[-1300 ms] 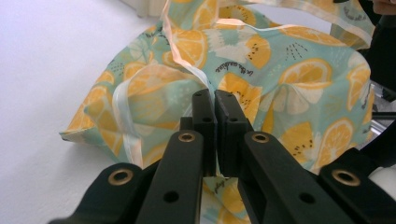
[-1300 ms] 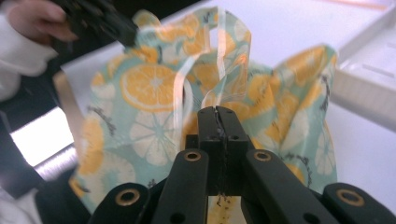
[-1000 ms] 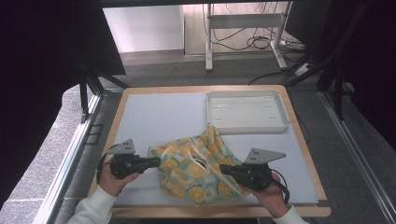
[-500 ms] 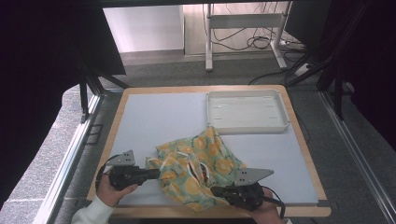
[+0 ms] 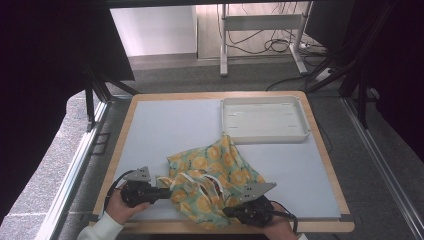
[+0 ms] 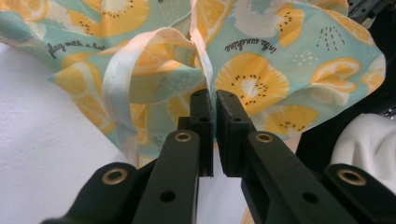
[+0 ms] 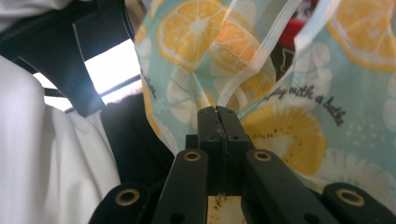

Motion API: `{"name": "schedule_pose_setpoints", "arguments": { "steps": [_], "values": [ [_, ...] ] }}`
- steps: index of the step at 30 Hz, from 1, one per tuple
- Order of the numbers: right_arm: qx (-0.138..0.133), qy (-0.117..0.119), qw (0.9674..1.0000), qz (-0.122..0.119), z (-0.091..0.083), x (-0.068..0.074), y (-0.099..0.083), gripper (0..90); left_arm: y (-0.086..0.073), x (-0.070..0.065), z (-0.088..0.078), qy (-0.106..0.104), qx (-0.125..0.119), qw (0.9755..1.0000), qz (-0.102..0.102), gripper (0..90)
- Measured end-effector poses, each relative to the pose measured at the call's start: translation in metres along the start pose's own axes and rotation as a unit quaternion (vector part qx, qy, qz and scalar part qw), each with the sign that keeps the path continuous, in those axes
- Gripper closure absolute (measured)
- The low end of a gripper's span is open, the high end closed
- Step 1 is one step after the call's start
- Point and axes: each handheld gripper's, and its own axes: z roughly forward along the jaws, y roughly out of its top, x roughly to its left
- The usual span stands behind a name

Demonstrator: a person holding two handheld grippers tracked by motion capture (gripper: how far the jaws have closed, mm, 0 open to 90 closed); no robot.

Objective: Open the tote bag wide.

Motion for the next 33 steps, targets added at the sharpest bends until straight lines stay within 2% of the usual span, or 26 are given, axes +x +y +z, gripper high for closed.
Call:
{"name": "schedule_pose_setpoints", "arguments": {
  "steps": [3,6,7,8,11,14,17,19,22,25,26,27,28,29,31,33],
  "values": [
    [0.004,-0.005,1.0,0.003,0.0,-0.001,-0.001,88.7,0.002,-0.001,-0.004,0.01,-0.011,0.9999,0.0,80.3],
    [0.004,-0.009,0.9999,0.004,-0.001,-0.002,-0.001,88.7,0.009,-0.004,-0.013,0.025,-0.034,0.9991,-0.001,69.3],
    [0.005,-0.01,0.9999,0.005,-0.001,-0.003,-0.001,88.7,0.012,-0.006,-0.017,0.032,-0.045,0.9985,-0.001,60.9],
    [0.005,-0.01,0.9999,0.005,-0.001,-0.003,-0.001,88.7,0.014,-0.009,-0.02,0.039,-0.055,0.9977,0.0,60.9],
    [0.006,-0.012,0.9999,0.005,-0.001,-0.004,-0.001,88.7,0.024,-0.015,-0.03,0.057,-0.077,0.9954,0.006,50.1],
    [0.006,-0.013,0.9999,0.006,-0.001,-0.004,-0.001,88.7,0.035,-0.02,-0.034,0.07,-0.087,0.9936,0.018,44.5],
    [0.005,-0.014,0.9999,0.008,-0.001,-0.005,0.0,88.6,0.049,-0.021,-0.027,0.078,-0.076,0.9936,0.031,40.9],
    [0.005,-0.015,0.9998,0.008,-0.001,-0.005,0.0,88.6,0.059,-0.018,-0.016,0.074,-0.054,0.9949,0.042,39.3],
    [0.004,-0.015,0.9998,0.008,-0.002,-0.006,0.0,88.6,0.068,-0.008,0.004,0.057,-0.018,0.9973,0.043,37.4],
    [0.002,-0.017,0.9998,0.008,-0.003,-0.006,-0.001,88.6,0.07,-0.003,0.019,0.055,-0.001,0.997,0.055,40.7],
    [0.001,-0.019,0.9998,0.009,-0.005,-0.007,-0.002,88.6,0.069,-0.004,0.021,0.057,-0.004,0.9965,0.06,50.2],
    [0.001,-0.019,0.9998,0.009,-0.005,-0.007,-0.002,88.6,0.068,-0.006,0.022,0.062,-0.009,0.9957,0.068,50.2],
    [0.001,-0.019,0.9998,0.01,-0.005,-0.007,-0.002,88.6,0.067,-0.008,0.021,0.06,-0.011,0.9952,0.076,56.9],
    [0.001,-0.02,0.9997,0.011,-0.006,-0.008,-0.002,88.6,0.066,-0.01,0.02,0.053,-0.013,0.9948,0.086,65.1],
    [0.001,-0.022,0.9997,0.014,-0.006,-0.008,-0.003,88.5,0.065,-0.015,0.015,0.044,-0.021,0.9939,0.099,76.2],
    [0.002,-0.022,0.9996,0.015,-0.005,-0.009,-0.003,88.4,0.064,-0.018,0.011,0.032,-0.03,0.9943,0.098,84.6]
  ]
}}
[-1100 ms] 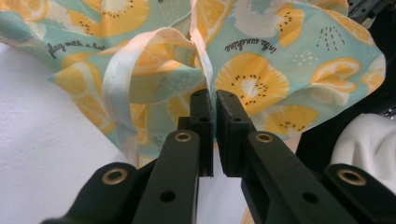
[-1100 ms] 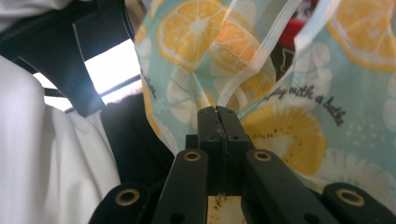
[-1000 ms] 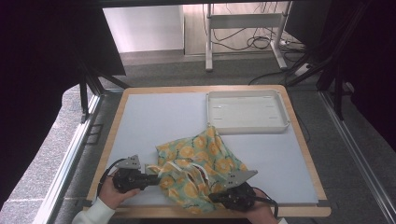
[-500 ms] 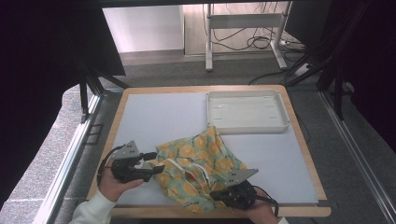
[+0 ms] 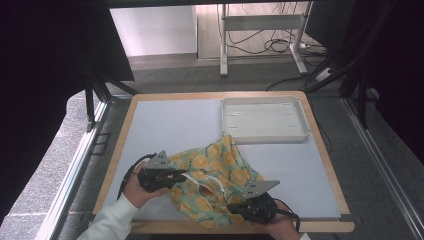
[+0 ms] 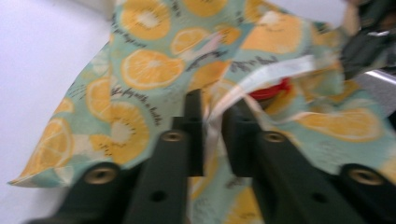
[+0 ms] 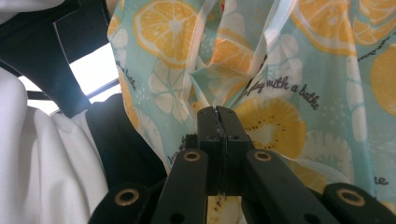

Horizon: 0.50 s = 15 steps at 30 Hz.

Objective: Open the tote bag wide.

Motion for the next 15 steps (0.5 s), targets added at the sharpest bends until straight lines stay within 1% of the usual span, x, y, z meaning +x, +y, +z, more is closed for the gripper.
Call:
{"name": "schedule_pose_setpoints", "arguments": {
  "steps": [1,2,3,4,5,6,7,8,11,13,15],
  "values": [
    [0.0,0.0,1.0,0.0,0.0,0.0,0.0,88.3,-0.001,-0.001,-0.002,-0.007,-0.002,1.0,-0.002,86.5],
    [0.001,-0.001,1.0,0.001,0.001,0.0,0.0,86.6,-0.003,-0.002,-0.005,-0.023,-0.003,0.9997,-0.006,88.2],
    [0.001,-0.001,1.0,0.001,0.001,0.0,0.0,86.6,-0.003,-0.002,-0.005,-0.023,-0.003,0.9997,-0.006,88.5],
    [-0.001,-0.004,1.0,0.001,0.002,0.0,0.0,82.1,-0.005,-0.003,-0.006,-0.036,-0.003,0.9993,-0.01,88.8],
    [-0.001,-0.004,1.0,0.001,0.002,0.0,0.0,82.1,-0.008,-0.004,-0.006,-0.045,-0.004,0.9989,-0.015,88.8],
    [-0.002,-0.005,1.0,0.0,0.002,0.0,0.0,79.5,-0.011,-0.005,-0.006,-0.051,-0.001,0.9986,-0.017,88.9],
    [-0.005,-0.005,1.0,0.0,0.001,0.0,0.0,72.3,-0.014,-0.007,-0.007,-0.054,0.001,0.9984,-0.019,89.1],
    [-0.005,-0.005,1.0,0.0,0.001,0.0,0.0,72.3,-0.016,-0.007,-0.007,-0.057,0.003,0.9981,-0.021,89.1],
    [-0.017,-0.011,0.9998,-0.005,-0.002,0.001,0.0,64.1,-0.021,-0.008,-0.008,-0.06,0.005,0.9978,-0.027,89.1],
    [-0.028,-0.018,0.9994,-0.006,-0.006,0.001,0.002,61.7,-0.023,-0.007,-0.008,-0.061,0.005,0.9977,-0.03,89.2],
    [-0.041,-0.022,0.9989,-0.001,-0.01,0.001,0.003,60.0,-0.023,-0.007,-0.007,-0.062,0.006,0.9976,-0.03,89.2]
  ]
}}
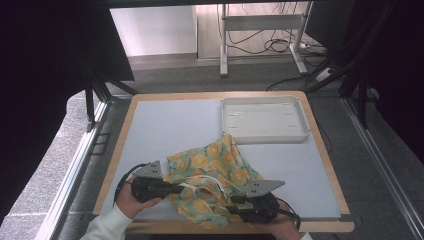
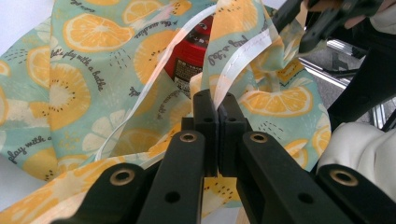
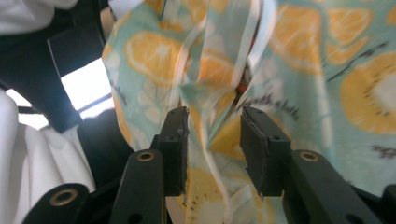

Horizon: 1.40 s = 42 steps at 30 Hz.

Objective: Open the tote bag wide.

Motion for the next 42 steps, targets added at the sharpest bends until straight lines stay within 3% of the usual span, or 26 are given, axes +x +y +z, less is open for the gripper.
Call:
{"name": "schedule_pose_setpoints", "arguments": {
  "steps": [7,8,16,22,25,27,28,29,30,33,36,42],
  "values": [
    [-0.034,-0.036,0.9987,0.014,-0.014,-0.007,0.006,54.3,-0.003,-0.005,0.003,-0.018,0.009,0.9998,0.004,89.4],
    [-0.032,-0.057,0.9977,0.018,-0.013,-0.009,0.009,50.0,-0.004,-0.006,0.003,-0.02,0.011,0.9997,0.006,89.4],
    [-0.013,-0.087,0.9961,0.009,0.005,-0.01,0.024,38.1,-0.015,-0.01,0.004,-0.03,0.023,0.9993,0.0,89.4],
    [0.026,-0.074,0.9969,-0.004,0.018,-0.007,0.03,33.8,-0.023,-0.011,0.004,-0.034,0.029,0.999,-0.004,89.3],
    [0.046,-0.084,0.9954,-0.004,0.021,-0.006,0.028,43.0,-0.024,-0.01,0.005,-0.035,0.032,0.9988,-0.006,89.3],
    [0.05,-0.087,0.995,-0.001,0.02,-0.009,0.027,60.0,-0.024,-0.01,0.006,-0.036,0.032,0.9988,-0.005,89.3],
    [0.041,-0.092,0.9949,0.008,0.017,-0.012,0.027,74.0,-0.024,-0.011,0.006,-0.036,0.034,0.9988,-0.005,89.3],
    [0.041,-0.092,0.9949,0.008,0.017,-0.012,0.027,74.0,-0.023,-0.011,0.006,-0.037,0.034,0.9987,-0.004,89.3],
    [0.027,-0.095,0.9951,0.015,0.012,-0.014,0.029,82.9,-0.023,-0.011,0.006,-0.037,0.035,0.9987,-0.003,89.3],
    [0.01,-0.099,0.9949,0.014,0.007,-0.016,0.033,86.8,-0.023,-0.01,0.007,-0.038,0.037,0.9986,-0.003,89.4],
    [-0.025,-0.104,0.9941,0.017,-0.004,-0.022,0.047,87.6,-0.023,-0.011,0.008,-0.04,0.04,0.9984,-0.001,89.4],
    [-0.057,-0.104,0.9926,0.026,-0.011,-0.032,0.064,87.6,-0.024,-0.012,0.009,-0.04,0.042,0.9983,0.002,89.4]
  ]
}}
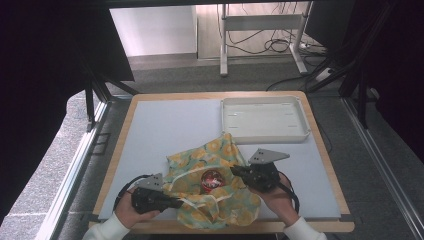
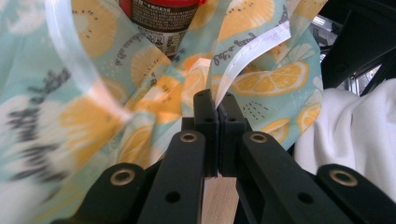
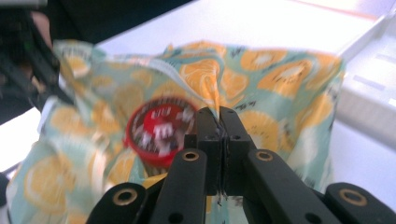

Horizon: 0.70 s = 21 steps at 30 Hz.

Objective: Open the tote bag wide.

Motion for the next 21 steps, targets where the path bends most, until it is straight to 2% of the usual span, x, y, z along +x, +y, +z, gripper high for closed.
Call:
{"name": "schedule_pose_setpoints", "arguments": {
  "steps": [6,10,12,16,17,21],
  "values": [
    [-0.033,0.004,0.9995,0.003,0.002,-0.004,0.019,87.8,0.0,-0.002,0.002,-0.004,0.007,0.9999,0.006,89.4],
    [-0.042,-0.006,0.9991,0.009,0.009,-0.008,0.031,87.8,-0.001,-0.002,0.005,-0.008,0.015,0.9998,0.009,89.4],
    [-0.044,-0.011,0.9988,0.016,0.013,-0.014,0.034,87.8,-0.001,-0.002,0.006,-0.009,0.02,0.9997,0.01,89.3],
    [-0.041,-0.015,0.9979,0.047,0.028,-0.031,0.039,87.8,-0.002,-0.002,0.008,-0.008,0.025,0.9996,0.007,89.2],
    [-0.035,-0.02,0.9975,0.058,0.036,-0.039,0.039,87.8,-0.002,-0.001,0.009,-0.009,0.027,0.9996,0.005,89.1],
    [-0.025,-0.031,0.9967,0.07,0.047,-0.05,0.038,87.8,-0.004,-0.002,0.011,-0.01,0.029,0.9995,0.0,89.1]
  ]
}}
